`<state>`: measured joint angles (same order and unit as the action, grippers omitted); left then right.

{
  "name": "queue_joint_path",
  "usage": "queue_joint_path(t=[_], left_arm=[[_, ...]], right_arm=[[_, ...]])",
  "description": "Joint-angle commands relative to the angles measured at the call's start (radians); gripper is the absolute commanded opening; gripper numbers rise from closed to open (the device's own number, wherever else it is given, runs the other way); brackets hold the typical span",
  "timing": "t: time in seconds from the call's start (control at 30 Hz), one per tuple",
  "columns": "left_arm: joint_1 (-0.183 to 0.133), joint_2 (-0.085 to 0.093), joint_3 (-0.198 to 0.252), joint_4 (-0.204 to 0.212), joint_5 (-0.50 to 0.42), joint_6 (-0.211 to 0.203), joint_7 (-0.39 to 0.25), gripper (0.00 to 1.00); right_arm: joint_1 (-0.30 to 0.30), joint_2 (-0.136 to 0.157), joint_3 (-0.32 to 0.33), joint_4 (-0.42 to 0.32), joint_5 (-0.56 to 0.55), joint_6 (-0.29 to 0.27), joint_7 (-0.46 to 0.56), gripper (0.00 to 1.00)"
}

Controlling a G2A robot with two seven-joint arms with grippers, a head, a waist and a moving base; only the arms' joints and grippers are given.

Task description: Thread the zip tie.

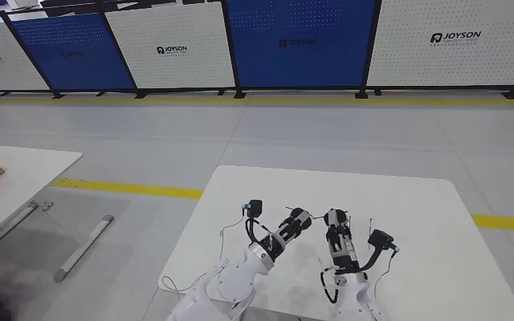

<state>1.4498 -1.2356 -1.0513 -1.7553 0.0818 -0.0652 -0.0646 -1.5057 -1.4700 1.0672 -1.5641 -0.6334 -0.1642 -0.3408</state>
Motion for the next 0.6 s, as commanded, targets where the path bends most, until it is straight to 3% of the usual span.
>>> queue_joint_path(t=[0.0,0.33,0.57], left_arm=[[0.0,0.0,-0.001,-0.001,0.001,0.0,0.0,0.0],[0.0,-0.002,-0.006,0.007,-0.003,0.014,0.003,0.0],[-0.005,-0.002,-0.006,0.018,0.02,0.051,-0.006,0.0]], right_arm=[[0.002,-0.001,-0.002,0.003,0.003,0.002,0.009,0.0],[0.004,-0.004,0.001,0.01,0.027,-0.007,0.014,0.0],[0.009,-0.007,-0.001,0.016,0.039,0.009,0.029,0.0]])
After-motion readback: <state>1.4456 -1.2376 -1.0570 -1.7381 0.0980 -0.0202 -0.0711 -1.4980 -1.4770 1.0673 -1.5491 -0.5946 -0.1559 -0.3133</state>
